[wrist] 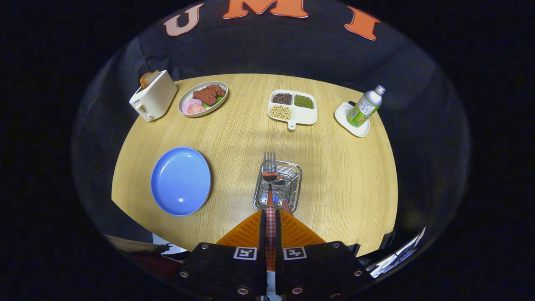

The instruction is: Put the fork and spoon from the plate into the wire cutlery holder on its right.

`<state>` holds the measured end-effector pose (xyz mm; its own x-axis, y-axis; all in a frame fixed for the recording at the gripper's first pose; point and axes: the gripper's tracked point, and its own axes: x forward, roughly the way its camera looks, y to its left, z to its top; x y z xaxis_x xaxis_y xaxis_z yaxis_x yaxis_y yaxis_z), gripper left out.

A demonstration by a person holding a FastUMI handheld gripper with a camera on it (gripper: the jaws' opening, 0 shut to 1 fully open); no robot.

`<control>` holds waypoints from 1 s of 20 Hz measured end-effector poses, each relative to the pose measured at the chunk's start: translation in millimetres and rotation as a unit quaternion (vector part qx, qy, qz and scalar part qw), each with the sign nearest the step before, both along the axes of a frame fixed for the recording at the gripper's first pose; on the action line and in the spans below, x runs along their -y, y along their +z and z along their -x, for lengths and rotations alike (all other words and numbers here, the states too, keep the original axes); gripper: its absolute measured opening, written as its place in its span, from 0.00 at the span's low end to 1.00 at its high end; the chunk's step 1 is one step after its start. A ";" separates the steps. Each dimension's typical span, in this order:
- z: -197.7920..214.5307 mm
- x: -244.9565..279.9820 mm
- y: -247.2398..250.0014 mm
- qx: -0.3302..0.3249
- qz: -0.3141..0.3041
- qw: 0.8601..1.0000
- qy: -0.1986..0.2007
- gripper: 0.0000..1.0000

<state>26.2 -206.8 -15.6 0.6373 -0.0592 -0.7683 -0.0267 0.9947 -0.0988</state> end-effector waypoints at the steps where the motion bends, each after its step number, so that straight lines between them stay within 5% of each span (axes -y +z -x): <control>1: 1.6 1.0 -1.4 -0.015 -0.003 1.000 0.003 0.08; 20: 4.3 14.1 -18.9 -0.155 -0.011 0.988 0.018 0.08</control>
<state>21.9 -221.0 -34.5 0.3733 -0.0223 -0.9274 -0.0875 0.9944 -0.0592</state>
